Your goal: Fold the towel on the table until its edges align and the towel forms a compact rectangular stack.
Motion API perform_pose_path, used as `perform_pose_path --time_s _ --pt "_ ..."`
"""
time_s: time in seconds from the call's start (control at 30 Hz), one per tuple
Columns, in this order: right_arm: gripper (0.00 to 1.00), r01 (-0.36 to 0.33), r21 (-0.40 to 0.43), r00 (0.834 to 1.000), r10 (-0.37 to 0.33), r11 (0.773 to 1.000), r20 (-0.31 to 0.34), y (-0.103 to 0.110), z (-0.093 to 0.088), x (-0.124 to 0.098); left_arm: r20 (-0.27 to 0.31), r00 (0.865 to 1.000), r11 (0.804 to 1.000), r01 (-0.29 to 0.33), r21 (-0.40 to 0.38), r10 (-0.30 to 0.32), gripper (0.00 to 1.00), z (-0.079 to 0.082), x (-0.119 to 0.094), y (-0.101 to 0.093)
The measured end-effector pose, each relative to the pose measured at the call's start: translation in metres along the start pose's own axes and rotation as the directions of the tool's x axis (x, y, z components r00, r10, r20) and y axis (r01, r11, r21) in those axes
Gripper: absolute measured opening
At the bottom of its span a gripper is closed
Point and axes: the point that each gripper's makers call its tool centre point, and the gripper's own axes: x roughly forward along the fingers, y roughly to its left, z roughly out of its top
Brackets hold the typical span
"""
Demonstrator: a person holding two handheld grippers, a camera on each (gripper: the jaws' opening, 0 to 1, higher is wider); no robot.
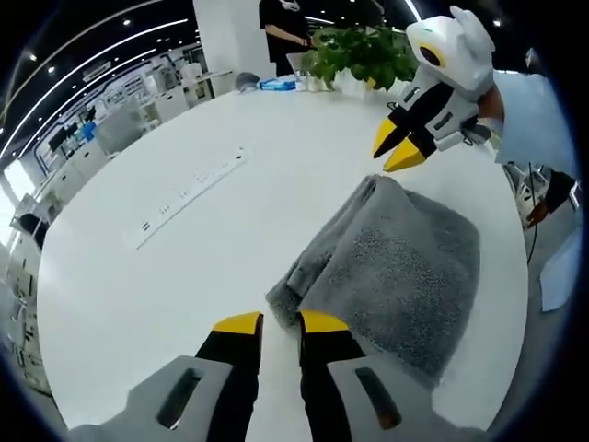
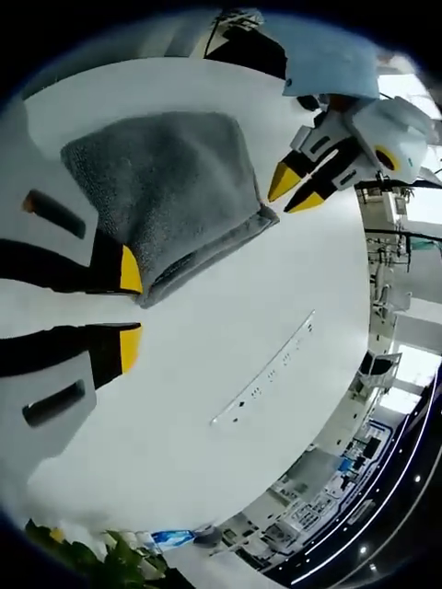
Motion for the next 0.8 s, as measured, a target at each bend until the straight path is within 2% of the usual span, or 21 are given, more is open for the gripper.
perform_pose_path --time_s 0.2,0.3,0.43,0.63,0.73,0.8 --pt "0.1 -0.033 0.042 0.998 0.03 0.999 0.059 0.011 0.01 -0.01 0.051 0.999 1.0 -0.003 -0.024 0.004 0.17 0.01 -0.011 -0.001" --pt "0.1 -0.048 0.039 0.997 0.045 0.998 0.067 0.015 0.014 -0.007 0.055 0.998 1.0 -0.002 -0.014 0.003 0.17 0.012 -0.014 -0.01" --pt "0.08 -0.082 0.061 0.994 0.078 0.995 0.072 0.03 0.014 -0.008 0.057 0.998 1.0 0.011 -0.005 -0.011 0.17 0.011 -0.014 -0.018" --pt "0.06 -0.119 0.084 0.991 0.114 0.989 0.064 0.042 0.013 -0.001 0.051 0.997 0.998 0.063 0.001 -0.063 0.16 0.009 -0.008 -0.033" --pt "0.1 -0.137 0.098 0.99 0.133 0.986 0.043 0.047 0.01 0.003 0.048 0.994 0.995 0.095 0.003 -0.095 0.16 0.012 -0.003 -0.045" --pt "0.13 -0.124 0.086 0.992 0.121 0.989 0.035 0.047 0.005 0.009 0.044 0.992 0.993 0.119 0.003 -0.119 0.16 0.012 0.003 -0.052"
